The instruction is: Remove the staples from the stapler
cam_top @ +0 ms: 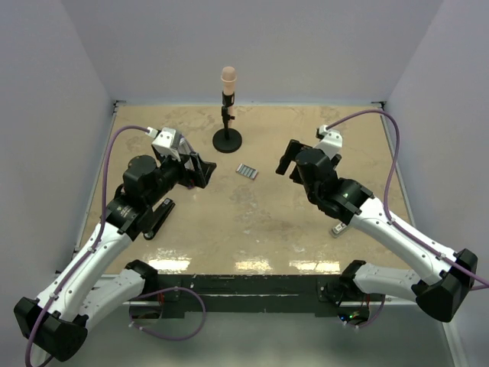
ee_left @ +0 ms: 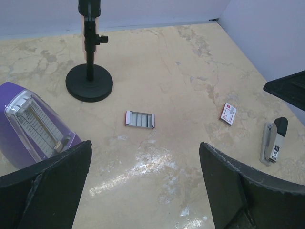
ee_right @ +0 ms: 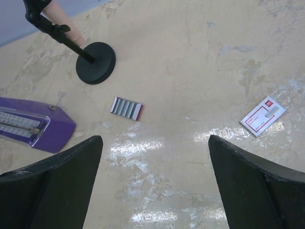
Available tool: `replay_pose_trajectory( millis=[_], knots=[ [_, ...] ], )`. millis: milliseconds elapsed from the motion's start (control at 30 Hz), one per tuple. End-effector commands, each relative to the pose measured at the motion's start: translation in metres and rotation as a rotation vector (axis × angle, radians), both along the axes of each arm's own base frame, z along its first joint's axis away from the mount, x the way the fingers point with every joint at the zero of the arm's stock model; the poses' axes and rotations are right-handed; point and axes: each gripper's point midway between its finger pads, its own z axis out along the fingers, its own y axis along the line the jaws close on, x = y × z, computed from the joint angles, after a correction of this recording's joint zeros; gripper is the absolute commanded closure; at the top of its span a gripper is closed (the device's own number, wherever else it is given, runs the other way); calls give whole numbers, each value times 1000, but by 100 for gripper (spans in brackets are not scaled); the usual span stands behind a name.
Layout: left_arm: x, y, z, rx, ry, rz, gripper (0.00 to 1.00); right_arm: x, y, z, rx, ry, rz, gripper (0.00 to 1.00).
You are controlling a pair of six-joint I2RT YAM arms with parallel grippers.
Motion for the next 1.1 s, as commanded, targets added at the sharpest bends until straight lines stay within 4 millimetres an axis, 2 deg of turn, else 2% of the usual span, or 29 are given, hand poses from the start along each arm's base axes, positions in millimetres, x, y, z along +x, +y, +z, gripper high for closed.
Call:
replay_pose_trajectory(
  millis=[0, 167, 233, 333, 367, 433, 467, 500, 567, 667, 800, 933, 1067],
  knots=[
    [-1, -1, 24, -41, -63, -5, 1, 2, -15, 22, 43, -48, -101, 1],
    [-2, -1, 26, -45, -70, -5, 1, 1, -32, 17, 19, -37, -199, 1],
    [-2, 0, 26, -45, -70, -4, 1, 0, -37, 4, -26, -7, -224, 1],
    [-2, 0, 26, -44, -70, -1, 1, -2, -64, -21, -123, 51, -347, 2],
    [-1, 0, 25, -43, -68, -1, 1, -3, -88, -34, -177, 104, -420, 2],
    [-2, -1, 25, -43, -67, -4, 1, -2, -108, -49, -185, 168, -489, 3],
    [-1, 0, 25, -42, -66, -1, 1, 1, -130, -60, -200, 212, -547, 3],
    [-3, -1, 26, -43, -71, -4, 1, 1, -135, -70, -194, 255, -540, 4],
    [-3, -1, 26, -44, -72, -4, 1, -6, -161, -89, -186, 328, -612, 5],
    [-5, 0, 29, -45, -80, -4, 1, -21, -183, -110, -135, 392, -704, 5],
    [-6, 1, 32, -48, -89, -3, 1, -31, -194, -129, -44, 425, -770, 8],
    [-7, 1, 34, -49, -96, -2, 1, -40, -210, -151, -39, 487, -845, 13],
    [-11, 3, 39, -54, -113, 3, 1, -42, -215, -164, -27, 517, -878, 17]
  ],
)
